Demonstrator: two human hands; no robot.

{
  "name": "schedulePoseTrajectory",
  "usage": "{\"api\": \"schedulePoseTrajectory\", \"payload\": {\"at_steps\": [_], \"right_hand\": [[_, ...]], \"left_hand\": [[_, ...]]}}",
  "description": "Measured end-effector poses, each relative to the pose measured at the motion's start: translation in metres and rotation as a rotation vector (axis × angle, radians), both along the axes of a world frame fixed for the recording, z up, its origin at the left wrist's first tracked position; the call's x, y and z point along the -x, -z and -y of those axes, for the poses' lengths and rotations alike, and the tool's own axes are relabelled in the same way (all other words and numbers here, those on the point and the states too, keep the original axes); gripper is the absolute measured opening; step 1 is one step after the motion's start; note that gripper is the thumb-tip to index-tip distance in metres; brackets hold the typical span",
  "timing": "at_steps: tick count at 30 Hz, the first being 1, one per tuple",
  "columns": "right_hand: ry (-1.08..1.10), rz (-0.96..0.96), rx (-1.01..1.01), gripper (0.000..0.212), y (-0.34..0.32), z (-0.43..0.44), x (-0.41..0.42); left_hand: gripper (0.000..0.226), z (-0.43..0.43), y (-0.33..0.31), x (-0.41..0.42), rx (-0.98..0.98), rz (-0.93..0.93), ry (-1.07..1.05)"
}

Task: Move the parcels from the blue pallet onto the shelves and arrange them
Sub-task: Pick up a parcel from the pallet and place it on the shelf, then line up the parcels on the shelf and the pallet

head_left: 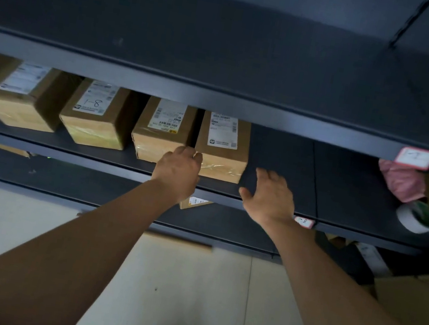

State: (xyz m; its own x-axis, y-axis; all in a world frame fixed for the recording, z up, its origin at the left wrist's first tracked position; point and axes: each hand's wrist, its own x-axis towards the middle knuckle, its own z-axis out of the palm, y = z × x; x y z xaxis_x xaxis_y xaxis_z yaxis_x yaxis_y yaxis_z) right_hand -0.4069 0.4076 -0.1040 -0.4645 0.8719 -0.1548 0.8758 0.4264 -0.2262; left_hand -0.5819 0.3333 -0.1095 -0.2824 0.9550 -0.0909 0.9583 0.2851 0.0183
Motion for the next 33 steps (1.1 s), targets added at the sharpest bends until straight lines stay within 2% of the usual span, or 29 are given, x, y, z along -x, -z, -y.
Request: {"api": "schedulePoseTrajectory", "payload": {"at_steps": [6,11,16,21,27,33], "right_hand": [[-0.039,0.119,-0.003,0.058,-0.075,0.048,-0.042],[0.05,0.147,-0.001,0.06,-0.137,0.097,-0.083],[0.224,0.141,-0.011,0.059,-0.196,0.162,-0.131],[0.403,0.134,-0.052,0.055,-0.253,0.24,-0.188],[0.633,0.141,-0.113,0.056,-0.306,0.329,-0.273],[0.855,0.16,-0.139,0.056,-0.336,0.424,-0.367]], "left_hand": [[0.043,0.039,-0.072,-0.032,0.057,-0.041,0.126],[0.044,0.071,-0.138,-0.063,0.046,-0.029,0.261],[0.033,0.105,-0.196,-0.104,0.009,0.001,0.426],[0.035,0.148,-0.253,-0.158,-0.026,0.008,0.61],[0.031,0.189,-0.302,-0.254,-0.088,0.012,0.899],[0.04,0.235,-0.334,-0.368,-0.155,0.009,1.138]]}}
